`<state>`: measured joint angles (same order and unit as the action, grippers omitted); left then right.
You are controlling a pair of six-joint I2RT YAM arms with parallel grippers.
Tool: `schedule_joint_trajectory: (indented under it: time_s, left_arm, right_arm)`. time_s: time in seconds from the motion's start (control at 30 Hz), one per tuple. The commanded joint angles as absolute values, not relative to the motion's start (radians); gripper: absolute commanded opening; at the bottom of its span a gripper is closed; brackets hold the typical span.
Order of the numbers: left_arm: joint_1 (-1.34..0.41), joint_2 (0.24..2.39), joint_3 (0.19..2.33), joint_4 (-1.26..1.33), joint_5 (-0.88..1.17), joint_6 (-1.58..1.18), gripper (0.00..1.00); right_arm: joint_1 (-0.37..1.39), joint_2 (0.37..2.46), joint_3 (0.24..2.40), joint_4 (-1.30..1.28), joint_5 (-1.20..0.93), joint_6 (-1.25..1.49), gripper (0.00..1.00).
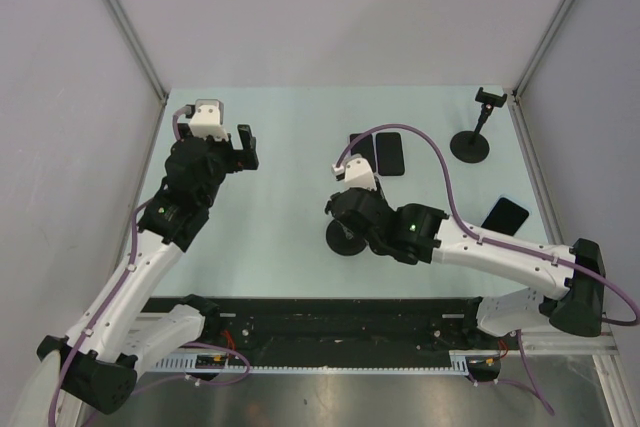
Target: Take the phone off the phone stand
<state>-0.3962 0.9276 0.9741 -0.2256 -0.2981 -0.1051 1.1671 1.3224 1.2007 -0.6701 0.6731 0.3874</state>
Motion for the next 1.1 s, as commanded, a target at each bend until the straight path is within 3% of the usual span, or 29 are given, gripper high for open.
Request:
schedule_joint_trajectory:
  time_s: [0.0, 0.1, 0.5, 0.7, 0.83, 1.07]
  left_arm:
    - [-0.390, 0.923, 0.969, -0.195, -0.275, -0.110, 1.00]
    - [-0.391, 0.925, 0.969, -0.195, -0.275, -0.110, 1.00]
    - [-0.390, 0.920, 0.969, -0.196, -0.278, -0.109, 1.00]
    - [-0.390, 0.920, 0.968, -0.195, -0.276, -0.107, 1.00]
    - [-0.390, 0.919, 0.969, -0.195, -0.275, -0.109, 1.00]
    - [-0.390, 0.913, 0.969, -0.195, -0.265, -0.114, 1.00]
  right_arm:
    - [1.158, 1.308, 1.212, -0.709, 0.710, 0.408, 0.49]
    - [1.151, 1.315, 1.204, -0.703, 0.693, 0.413, 0.45]
    - [1.078, 1.293, 1.151, -0.687, 0.637, 0.419, 0.43]
    - [1.031, 1.249, 1.147, -0.681, 0.634, 0.387, 0.24]
    - [0.970, 1.212, 1.147, -0.672, 0.597, 0.350, 0.00]
    - [0.787, 1.111, 1.149, -0.628, 0.519, 0.259, 0.00]
